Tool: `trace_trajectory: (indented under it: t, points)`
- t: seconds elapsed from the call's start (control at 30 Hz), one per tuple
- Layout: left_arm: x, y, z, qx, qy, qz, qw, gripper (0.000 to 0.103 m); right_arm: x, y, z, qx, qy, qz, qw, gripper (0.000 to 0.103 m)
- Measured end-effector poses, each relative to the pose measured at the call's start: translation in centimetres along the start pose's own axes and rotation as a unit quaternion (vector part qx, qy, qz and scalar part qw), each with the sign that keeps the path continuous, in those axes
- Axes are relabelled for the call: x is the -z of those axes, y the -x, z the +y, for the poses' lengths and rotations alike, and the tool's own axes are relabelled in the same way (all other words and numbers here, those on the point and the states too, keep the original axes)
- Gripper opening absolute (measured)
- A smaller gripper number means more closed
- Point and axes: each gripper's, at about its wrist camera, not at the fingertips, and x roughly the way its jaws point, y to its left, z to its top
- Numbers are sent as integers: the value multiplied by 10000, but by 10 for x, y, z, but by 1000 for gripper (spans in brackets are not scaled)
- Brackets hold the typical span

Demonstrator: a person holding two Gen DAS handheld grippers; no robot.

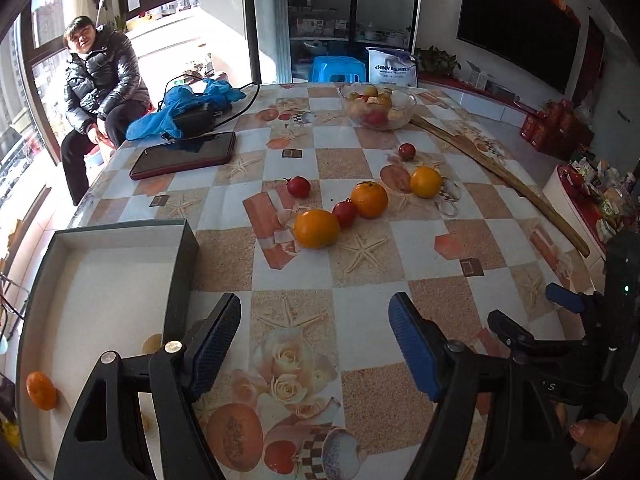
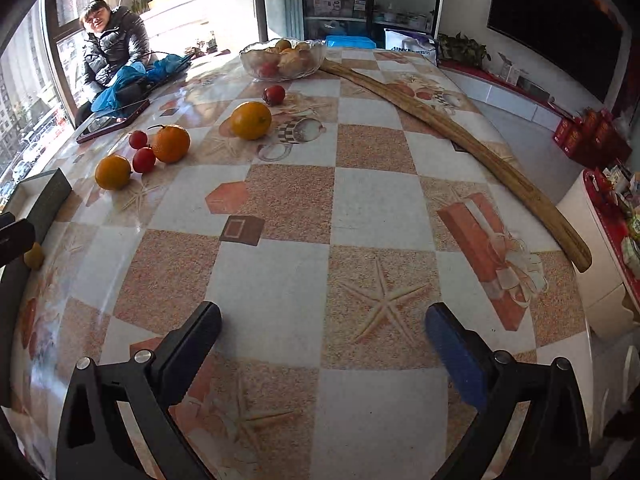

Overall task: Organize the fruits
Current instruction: 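Grasp the navel orange with the left gripper while the right gripper moves back over the table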

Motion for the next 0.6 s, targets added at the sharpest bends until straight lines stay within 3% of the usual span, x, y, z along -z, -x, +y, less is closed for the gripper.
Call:
trace_trajectory:
  t: [0.2,0.4,0.5,0.57,0.6]
  points:
    - [-35,-48,1,-19,253,218,9994,80,1,0,0,-11,-11,-11,10000,103]
    - [-42,-85,1,-333,239,368,9985,77,0,-2,0,-45,-9,-6,10000,103]
    - [-43,-95,3,-251,312,443,9982,61,0,-2,1,-46,-8,-7,10000,103]
    - [-43,-97,1,-328,254,379,9984,42,0,-2,0,-45,-11,-7,10000,103]
    - [-43,-96,0,-322,232,366,9985,42,0,-2,1,-44,-11,-7,10000,103]
